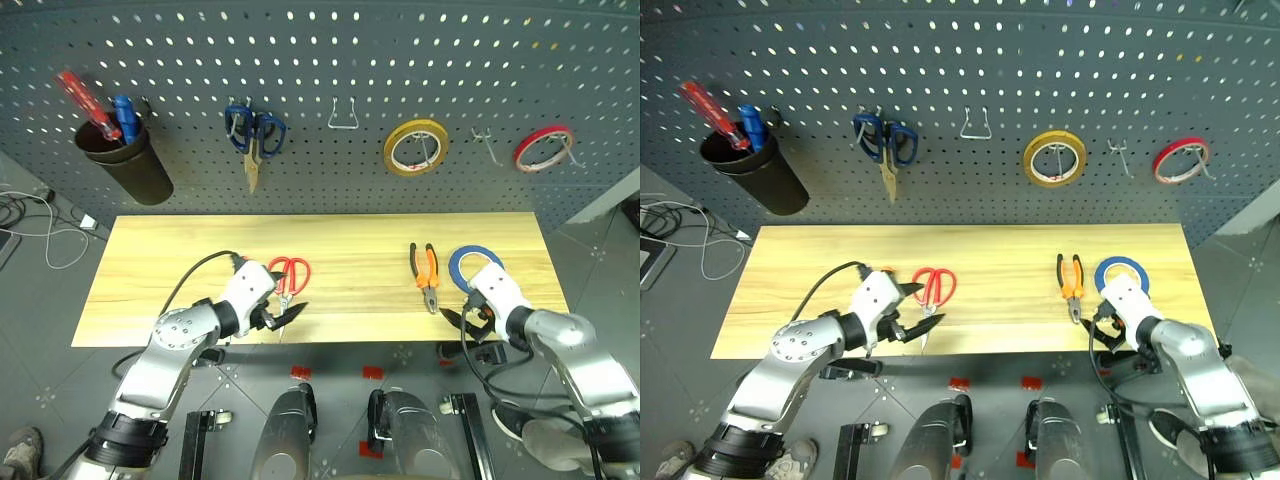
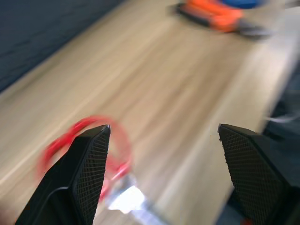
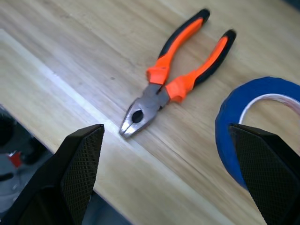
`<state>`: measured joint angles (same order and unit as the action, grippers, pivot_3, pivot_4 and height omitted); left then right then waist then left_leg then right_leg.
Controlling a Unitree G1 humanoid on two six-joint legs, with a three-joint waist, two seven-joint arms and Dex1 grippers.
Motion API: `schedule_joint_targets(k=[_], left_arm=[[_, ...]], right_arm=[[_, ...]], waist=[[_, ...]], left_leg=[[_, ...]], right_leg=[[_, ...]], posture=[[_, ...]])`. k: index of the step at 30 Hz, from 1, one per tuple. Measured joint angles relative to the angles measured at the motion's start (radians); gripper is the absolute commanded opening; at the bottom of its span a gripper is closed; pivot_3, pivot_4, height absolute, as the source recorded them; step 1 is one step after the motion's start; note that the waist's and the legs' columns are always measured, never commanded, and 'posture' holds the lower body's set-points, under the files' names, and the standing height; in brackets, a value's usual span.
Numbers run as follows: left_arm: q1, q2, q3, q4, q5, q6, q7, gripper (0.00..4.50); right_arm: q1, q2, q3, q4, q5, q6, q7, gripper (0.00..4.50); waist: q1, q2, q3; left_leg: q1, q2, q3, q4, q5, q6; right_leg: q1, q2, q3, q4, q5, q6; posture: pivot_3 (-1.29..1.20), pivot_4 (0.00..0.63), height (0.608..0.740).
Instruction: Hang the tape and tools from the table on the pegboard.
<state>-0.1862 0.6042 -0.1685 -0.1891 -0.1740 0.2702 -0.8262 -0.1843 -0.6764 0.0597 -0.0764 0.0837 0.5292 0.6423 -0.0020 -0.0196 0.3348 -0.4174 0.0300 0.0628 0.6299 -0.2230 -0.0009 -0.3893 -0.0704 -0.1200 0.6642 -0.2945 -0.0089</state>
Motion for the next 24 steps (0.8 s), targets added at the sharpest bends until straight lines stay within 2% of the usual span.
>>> schedule_joint_targets(k=[4, 9, 12, 15, 17, 21, 22, 24], left_arm=[[-0.106, -0.01, -0.112, 0.003, 0.044, -0.108, -0.104, 3.88], [-0.164, -0.031, -0.139, 0.058, 0.073, -0.171, -0.129, 3.88], [-0.183, -0.053, -0.158, 0.071, 0.082, -0.203, -0.148, 3.9], [-0.181, -0.056, -0.171, 0.071, 0.087, -0.224, -0.163, 3.9], [-0.181, -0.062, -0.179, 0.074, 0.094, -0.238, -0.166, 3.9], [-0.175, -0.097, -0.186, 0.089, 0.106, -0.257, -0.158, 3.9], [-0.173, -0.111, -0.186, 0.09, 0.106, -0.257, -0.148, 3.9], [-0.171, -0.133, -0.185, 0.093, 0.106, -0.256, -0.133, 3.9]], right_arm=[[-0.18, -0.011, 0.037, 0.225, -0.044, -0.023, 0.035, 4.5], [-0.31, -0.01, 0.101, 0.458, -0.09, -0.051, 0.103, 4.5], [-0.41, -0.018, 0.134, 0.582, -0.121, -0.065, 0.156, 3.92], [-0.46, -0.034, 0.158, 0.652, -0.149, -0.074, 0.199, 2.91], [-0.457, -0.044, 0.159, 0.657, -0.159, -0.077, 0.214, 2.19], [-0.358, -0.076, 0.151, 0.538, -0.167, -0.07, 0.226, 0.81], [-0.318, -0.082, 0.138, 0.488, -0.168, -0.065, 0.217, 0.67], [-0.23, -0.094, 0.105, 0.386, -0.168, -0.051, 0.185, 0.67]], waist=[[-0.001, 0.0, 0.039], [-0.006, 0.0, 0.065], [-0.009, -0.004, 0.07], [-0.006, -0.004, 0.071], [-0.003, -0.004, 0.071], [0.003, -0.004, 0.071], [0.004, -0.004, 0.071], [0.004, -0.004, 0.071]], left_leg=[[0.0, 0.0, 0.001, 0.001, 0.001, -0.001], [0.0, 0.0, 0.002, 0.0, 0.001, -0.002], [0.0, 0.0, 0.002, 0.002, 0.001, -0.002], [0.0, 0.0, 0.001, 0.002, 0.001, -0.002], [0.0, 0.0, 0.0, 0.003, 0.001, -0.002], [-0.001, 0.0, 0.0, 0.004, 0.001, -0.001], [-0.001, -0.001, -0.001, 0.004, 0.001, -0.001], [-0.002, -0.001, -0.001, 0.004, 0.001, -0.001]], right_leg=[[0.0, -0.001, 0.0, 0.0, 0.0, 0.0], [0.0, -0.001, -0.001, 0.0, 0.0, 0.001], [0.001, -0.001, -0.002, 0.0, 0.0, 0.001], [0.001, -0.001, -0.003, 0.0, 0.0, 0.001], [0.002, -0.001, -0.003, 0.0, 0.0, 0.001], [0.003, -0.002, -0.004, 0.0, 0.0, 0.002], [0.003, -0.002, -0.004, 0.0, 0.0, 0.002], [0.002, -0.002, -0.004, 0.0, 0.0, 0.002]], posture=[[-0.08, 0.447, 0.74], [-0.08, 0.451, 0.74], [-0.08, 0.444, 0.74], [-0.09, 0.435, 0.74], [-0.09, 0.435, 0.74], [-0.11, 0.433, 0.74], [-0.11, 0.433, 0.74], [-0.11, 0.431, 0.74]])
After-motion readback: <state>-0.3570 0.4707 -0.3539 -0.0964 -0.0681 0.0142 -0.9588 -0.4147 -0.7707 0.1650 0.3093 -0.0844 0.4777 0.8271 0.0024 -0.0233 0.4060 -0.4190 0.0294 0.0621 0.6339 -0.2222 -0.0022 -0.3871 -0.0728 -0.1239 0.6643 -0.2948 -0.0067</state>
